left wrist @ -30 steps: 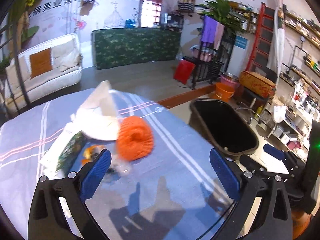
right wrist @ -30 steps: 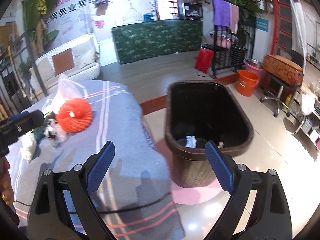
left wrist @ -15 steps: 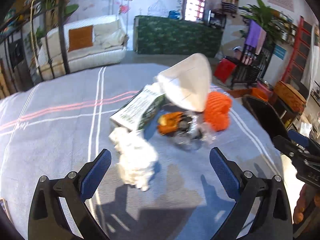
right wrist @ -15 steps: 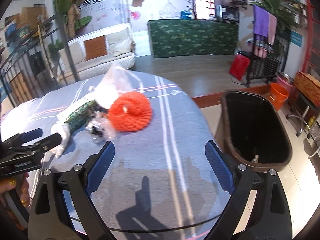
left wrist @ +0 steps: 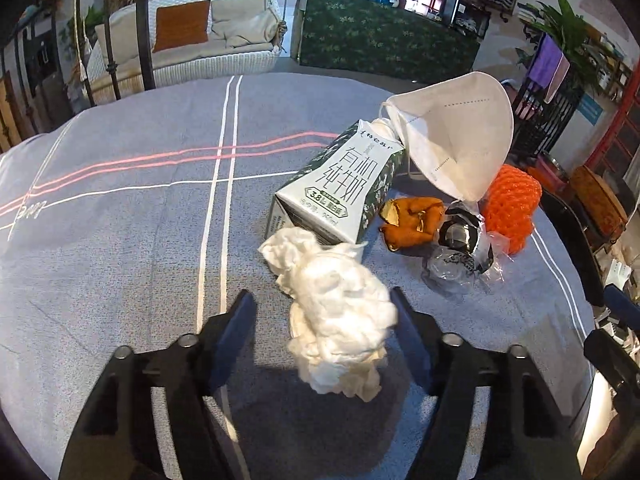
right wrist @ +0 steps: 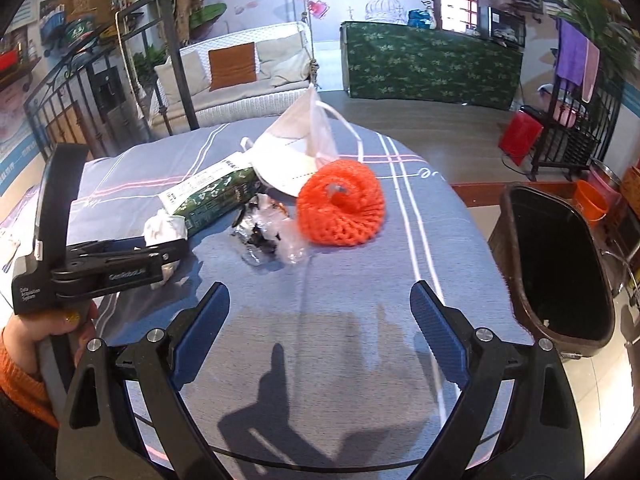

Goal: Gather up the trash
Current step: 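Grasp the crumpled white tissue with the left tool, then grasp the clear plastic bag with black lid with the right tool while the left tool holds the tissue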

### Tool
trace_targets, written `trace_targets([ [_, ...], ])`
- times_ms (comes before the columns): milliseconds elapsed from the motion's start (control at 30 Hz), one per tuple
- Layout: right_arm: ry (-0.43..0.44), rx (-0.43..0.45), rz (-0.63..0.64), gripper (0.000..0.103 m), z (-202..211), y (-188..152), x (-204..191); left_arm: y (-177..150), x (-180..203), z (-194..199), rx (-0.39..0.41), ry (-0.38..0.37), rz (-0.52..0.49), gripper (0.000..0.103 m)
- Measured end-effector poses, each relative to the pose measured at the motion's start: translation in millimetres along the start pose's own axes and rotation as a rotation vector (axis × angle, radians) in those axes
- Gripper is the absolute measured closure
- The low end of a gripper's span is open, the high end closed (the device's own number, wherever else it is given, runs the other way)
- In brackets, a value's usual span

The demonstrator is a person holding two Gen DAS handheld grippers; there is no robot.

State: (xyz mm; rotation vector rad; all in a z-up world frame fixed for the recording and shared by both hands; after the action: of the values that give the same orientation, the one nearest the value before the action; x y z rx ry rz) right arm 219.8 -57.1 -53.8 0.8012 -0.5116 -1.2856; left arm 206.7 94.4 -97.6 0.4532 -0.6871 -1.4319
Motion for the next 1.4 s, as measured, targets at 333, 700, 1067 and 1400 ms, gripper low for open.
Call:
trace_targets([
  [333,0.125,-0.074,0.043,0.012,-26,10,-26,-4,-9,28,0.056,-0.011,0.057,0.077],
  [700,0.153,-0.148,0.197,0.020,-74,30,-61,-3,-32,56,0.119,0.007,0.107,0.077],
  [1067,-0.021,-0.197,0.352,0.031,-114,28,-80,-5,-29,53,0.113,-0.035,0.100,0.077],
  [1400,-0.039,-0.209,0.356,0.064,-112,26,-71,-6,-32,51,0.113,-0.038,0.106,0.077],
])
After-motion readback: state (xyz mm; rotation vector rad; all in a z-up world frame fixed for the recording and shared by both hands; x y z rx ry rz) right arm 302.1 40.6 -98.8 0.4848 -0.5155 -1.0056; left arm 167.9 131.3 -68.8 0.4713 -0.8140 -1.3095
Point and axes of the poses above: each gripper's, at about its wrist camera, not at the fingertips, and z roughly against the way its jaws point, x to its right, y to its top, the point moved 1 cm from there along -z, roughly the way its jaws point, and after that the axes turned 5 degrees about x, right-handed, at the moved point
